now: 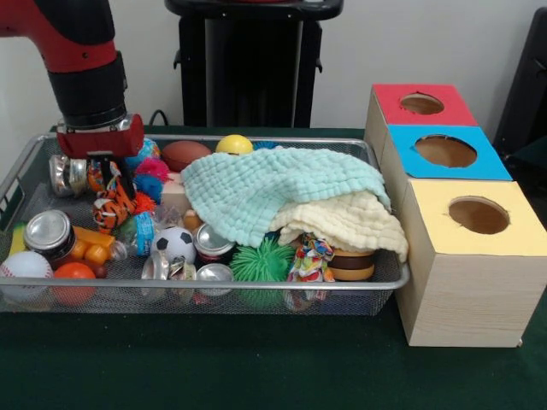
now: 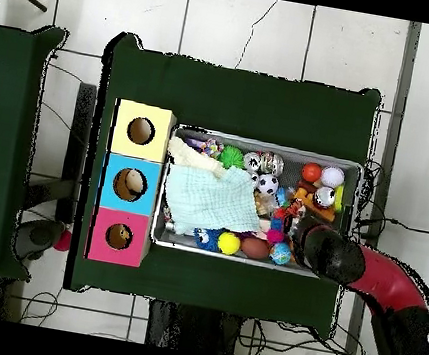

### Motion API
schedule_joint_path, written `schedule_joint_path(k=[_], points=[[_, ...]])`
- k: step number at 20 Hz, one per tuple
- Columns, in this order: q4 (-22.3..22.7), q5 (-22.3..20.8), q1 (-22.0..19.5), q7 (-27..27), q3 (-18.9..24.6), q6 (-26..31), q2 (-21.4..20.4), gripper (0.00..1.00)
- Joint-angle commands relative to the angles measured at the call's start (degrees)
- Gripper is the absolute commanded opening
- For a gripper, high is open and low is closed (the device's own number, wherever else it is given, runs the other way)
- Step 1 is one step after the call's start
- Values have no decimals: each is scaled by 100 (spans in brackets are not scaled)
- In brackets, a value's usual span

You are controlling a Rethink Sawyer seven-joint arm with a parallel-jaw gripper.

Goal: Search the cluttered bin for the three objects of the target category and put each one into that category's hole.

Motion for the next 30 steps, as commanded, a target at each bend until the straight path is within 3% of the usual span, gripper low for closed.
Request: schedule_joint_path(k=[1, 17, 30], points=[[665, 559, 75, 5, 781, 742, 23, 0], [1047, 1176, 182, 293, 929, 695, -267, 0], [1326, 1379, 386, 370, 882, 664, -651, 0]])
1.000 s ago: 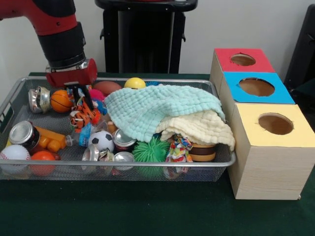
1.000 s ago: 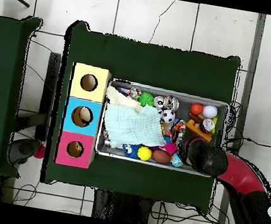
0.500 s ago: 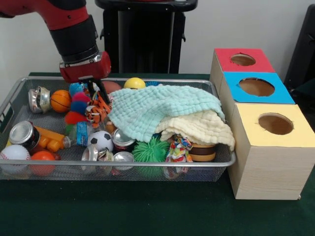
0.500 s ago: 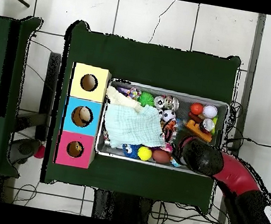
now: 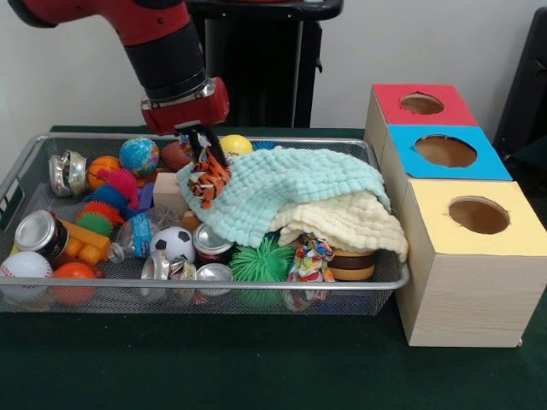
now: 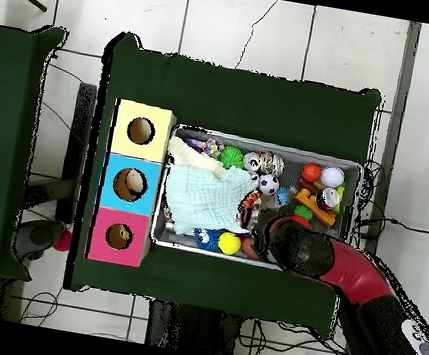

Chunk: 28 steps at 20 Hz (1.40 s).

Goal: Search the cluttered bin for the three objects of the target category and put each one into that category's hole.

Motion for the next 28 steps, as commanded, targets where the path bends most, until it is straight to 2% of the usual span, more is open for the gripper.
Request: schedule_joint_path(k=[1, 5, 6, 16, 20, 24, 28], points=[[347, 387, 133, 429, 304, 586, -232, 0], [447, 431, 194, 521, 209, 384, -250, 0], [466, 452, 221, 556, 169, 316, -265, 100], [549, 431, 220, 493, 192, 198, -321, 100], [397, 209, 276, 271, 152, 199, -409, 100], [277, 3, 300, 173, 184, -102, -488, 100], [47, -382, 304, -363, 476, -247, -611, 100]])
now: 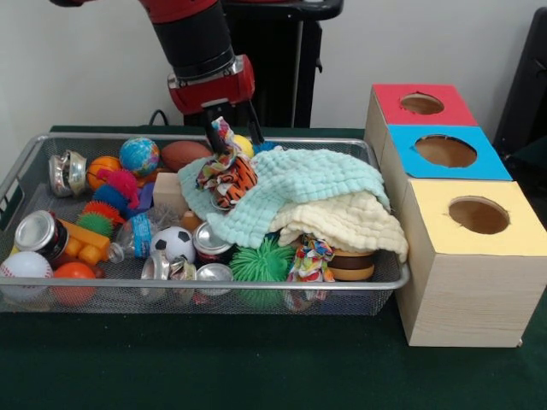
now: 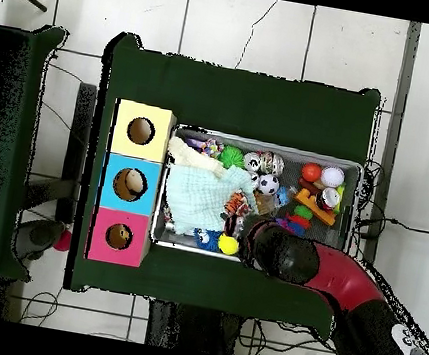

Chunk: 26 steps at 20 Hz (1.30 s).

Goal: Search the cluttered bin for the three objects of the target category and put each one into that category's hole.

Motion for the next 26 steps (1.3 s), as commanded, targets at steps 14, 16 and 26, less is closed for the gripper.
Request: schedule_joint_path(k=[14, 16, 26], points=[[-754, -447, 519, -89, 339, 476, -752, 100], [-782, -493, 600, -51, 254, 456, -767, 100], [-770, -812, 987, 466, -326, -277, -651, 100]])
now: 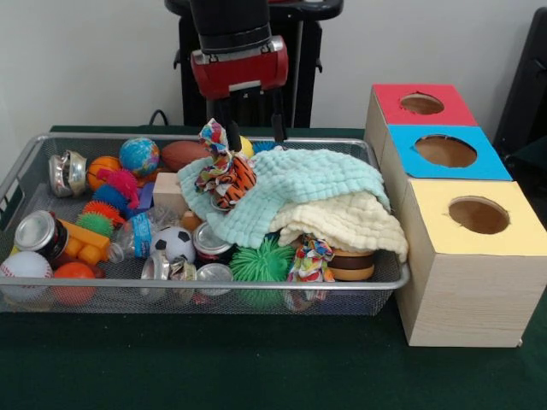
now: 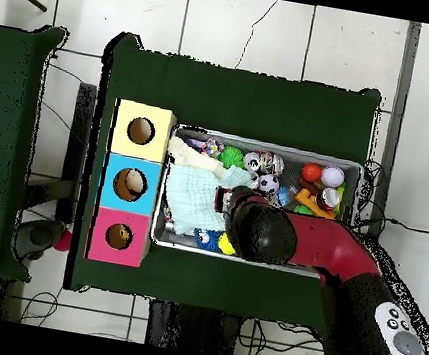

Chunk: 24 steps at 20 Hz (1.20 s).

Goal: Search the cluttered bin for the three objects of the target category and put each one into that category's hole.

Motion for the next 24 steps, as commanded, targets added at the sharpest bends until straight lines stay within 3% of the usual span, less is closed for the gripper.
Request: schedule_joint_path(k=[1, 6, 10, 13, 24], points=[[-364, -626, 274, 479, -625, -388, 208, 100], [-288, -809, 282, 455, -804, -707, 355, 100], [-438, -1041, 363, 164, -940, -289, 415, 100], [-490, -1152, 342, 112, -977, -313, 491, 100], [-188, -666, 148, 633, -736, -640, 530, 100]])
